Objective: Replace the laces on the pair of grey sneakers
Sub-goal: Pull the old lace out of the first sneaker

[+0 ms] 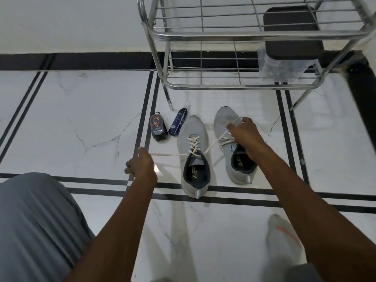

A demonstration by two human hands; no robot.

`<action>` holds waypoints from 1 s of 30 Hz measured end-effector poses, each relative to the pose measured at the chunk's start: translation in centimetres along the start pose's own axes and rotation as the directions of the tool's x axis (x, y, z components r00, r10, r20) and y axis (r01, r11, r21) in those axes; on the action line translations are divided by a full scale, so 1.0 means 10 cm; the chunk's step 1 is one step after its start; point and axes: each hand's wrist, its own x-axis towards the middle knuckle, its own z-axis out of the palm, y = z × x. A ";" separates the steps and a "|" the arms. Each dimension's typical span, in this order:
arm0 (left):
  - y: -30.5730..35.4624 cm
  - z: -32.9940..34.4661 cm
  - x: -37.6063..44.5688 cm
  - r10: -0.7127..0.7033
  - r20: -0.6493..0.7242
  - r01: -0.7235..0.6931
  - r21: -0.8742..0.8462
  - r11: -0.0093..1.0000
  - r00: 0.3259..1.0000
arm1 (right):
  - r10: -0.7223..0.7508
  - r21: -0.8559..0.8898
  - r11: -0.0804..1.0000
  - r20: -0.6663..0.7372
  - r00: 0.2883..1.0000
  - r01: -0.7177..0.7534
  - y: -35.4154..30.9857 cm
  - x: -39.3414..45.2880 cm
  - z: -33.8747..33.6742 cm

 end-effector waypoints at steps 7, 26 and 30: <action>-0.38 0.21 -0.36 0.776 0.546 -0.948 0.217 0.234 0.317 | -0.160 -0.637 0.693 0.320 0.934 0.337 0.04 -0.43 0.44; -0.40 0.33 -0.24 0.835 0.346 -0.898 0.064 0.435 0.429 | -0.281 -0.421 0.821 0.288 0.915 0.385 0.41 -0.19 0.45; -0.37 0.48 -0.26 0.705 0.708 -0.961 0.224 -0.161 0.047 | -0.251 -0.436 0.817 0.322 0.913 0.378 0.34 -0.16 0.47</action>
